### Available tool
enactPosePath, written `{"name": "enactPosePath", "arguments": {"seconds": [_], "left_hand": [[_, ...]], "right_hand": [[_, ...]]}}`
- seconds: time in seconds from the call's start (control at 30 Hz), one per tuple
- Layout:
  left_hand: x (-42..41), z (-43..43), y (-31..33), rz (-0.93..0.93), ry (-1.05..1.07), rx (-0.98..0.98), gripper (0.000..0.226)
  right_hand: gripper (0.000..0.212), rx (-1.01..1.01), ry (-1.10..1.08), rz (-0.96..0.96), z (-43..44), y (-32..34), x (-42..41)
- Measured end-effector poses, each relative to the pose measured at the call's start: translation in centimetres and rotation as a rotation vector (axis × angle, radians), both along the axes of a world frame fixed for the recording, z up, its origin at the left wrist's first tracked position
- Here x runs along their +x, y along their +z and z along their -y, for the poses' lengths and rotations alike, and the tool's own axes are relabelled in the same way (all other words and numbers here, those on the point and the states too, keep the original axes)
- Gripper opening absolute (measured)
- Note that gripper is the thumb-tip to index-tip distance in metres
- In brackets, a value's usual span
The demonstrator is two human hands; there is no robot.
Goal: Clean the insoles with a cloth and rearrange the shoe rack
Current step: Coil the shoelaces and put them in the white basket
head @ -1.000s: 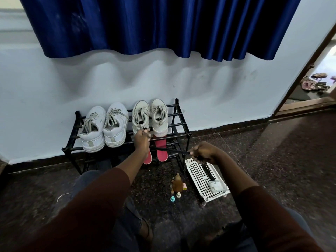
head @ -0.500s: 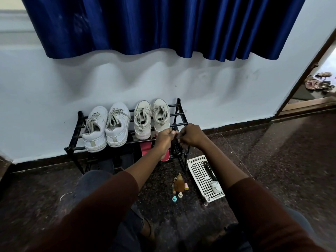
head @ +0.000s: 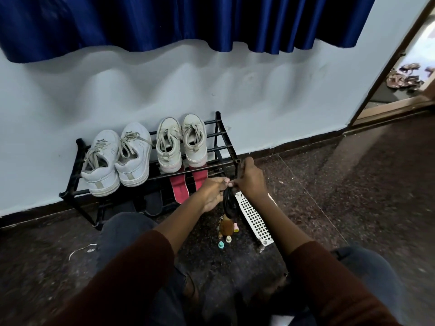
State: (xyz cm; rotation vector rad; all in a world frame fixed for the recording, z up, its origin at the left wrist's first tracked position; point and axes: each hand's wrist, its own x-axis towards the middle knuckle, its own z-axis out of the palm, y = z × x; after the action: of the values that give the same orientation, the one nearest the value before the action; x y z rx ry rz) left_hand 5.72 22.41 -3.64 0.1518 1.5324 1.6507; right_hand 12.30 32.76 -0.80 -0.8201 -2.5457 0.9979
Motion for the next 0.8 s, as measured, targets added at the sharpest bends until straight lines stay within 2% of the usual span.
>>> {"name": "enactPosePath", "arguments": {"seconds": [0.1,0.2,0.3,0.4,0.47,0.53,0.7,0.77,0.8], "left_hand": [[-0.1,-1.1,-2.1,0.064,0.014,-0.039,0.031],[-0.5,-4.0,-5.5,0.139,0.107,-0.062,0.022],[-0.6,-7.6,-10.6,0.256,0.184,-0.077,0.027],[0.2,-11.2,-16.8,0.275,0.113,-0.166,0.031],[0.3,-13.2,-20.6,0.296,0.069,-0.217,0.031],[-0.3,-15.2,-24.3,0.306,0.068,-0.228,0.031],[-3.5,-20.8,-31.6,0.181,0.044,-0.313,0.031],[-4.9,-23.4,-33.3,0.047,0.001,-0.415,0.016],[-5.5,-24.4,-34.2,-0.073,-0.059,-0.508,0.016]], "right_hand": [[0.046,-0.156,-0.087,0.005,-0.7,-2.5,0.7],[0.03,-0.527,-0.181,0.043,-1.0,-7.0,1.1],[0.023,-0.807,-0.145,0.051,-1.3,-13.2,1.6],[0.014,-1.025,-0.26,-0.002,-2.7,-18.4,2.2],[0.009,-0.991,-0.315,0.128,-4.3,-21.2,2.6],[0.017,-0.882,-0.317,0.247,-6.8,-24.6,2.3],[0.019,-0.262,-0.203,0.539,-12.1,-32.1,0.5],[0.022,0.004,-0.177,0.642,-13.3,-33.7,-0.8],[0.024,0.116,-0.168,0.706,-13.9,-34.4,-1.4]]}}
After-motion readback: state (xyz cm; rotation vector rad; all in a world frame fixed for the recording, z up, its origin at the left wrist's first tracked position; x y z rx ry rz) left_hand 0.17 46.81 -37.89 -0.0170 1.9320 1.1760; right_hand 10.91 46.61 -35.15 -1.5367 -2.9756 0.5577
